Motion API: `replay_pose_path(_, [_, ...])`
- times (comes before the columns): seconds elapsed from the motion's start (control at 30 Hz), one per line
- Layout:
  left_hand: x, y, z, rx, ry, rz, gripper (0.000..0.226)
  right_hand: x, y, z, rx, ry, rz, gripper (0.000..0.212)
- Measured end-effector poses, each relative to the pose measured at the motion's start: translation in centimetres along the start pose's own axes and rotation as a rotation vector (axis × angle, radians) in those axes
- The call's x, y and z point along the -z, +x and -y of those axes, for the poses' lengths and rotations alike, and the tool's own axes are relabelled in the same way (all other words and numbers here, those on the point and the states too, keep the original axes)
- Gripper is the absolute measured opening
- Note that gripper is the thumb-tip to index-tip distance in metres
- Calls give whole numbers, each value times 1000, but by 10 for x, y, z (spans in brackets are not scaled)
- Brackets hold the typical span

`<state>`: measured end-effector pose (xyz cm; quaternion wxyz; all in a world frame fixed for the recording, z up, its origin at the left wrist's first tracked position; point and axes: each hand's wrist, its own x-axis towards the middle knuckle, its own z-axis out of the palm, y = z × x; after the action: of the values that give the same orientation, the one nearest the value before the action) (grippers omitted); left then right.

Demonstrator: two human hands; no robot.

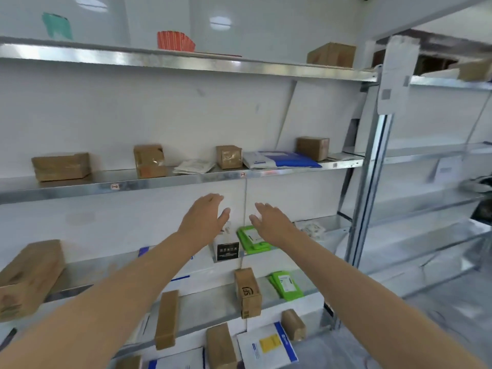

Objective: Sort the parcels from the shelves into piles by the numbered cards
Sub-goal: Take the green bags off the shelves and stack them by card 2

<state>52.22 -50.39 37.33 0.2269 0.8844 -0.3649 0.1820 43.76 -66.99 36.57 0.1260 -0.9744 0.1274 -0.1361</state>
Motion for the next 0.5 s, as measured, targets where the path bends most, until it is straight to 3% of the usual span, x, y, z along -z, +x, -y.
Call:
replay_pose_path(0.2, [-60, 35, -21, -79, -40, 96, 49, -5, 13, -50, -151, 6, 47, 54])
replay_pose_path(0.5, [-144, 95, 7, -142, -4, 155, 45, -27, 90, -91, -154, -29, 130, 44])
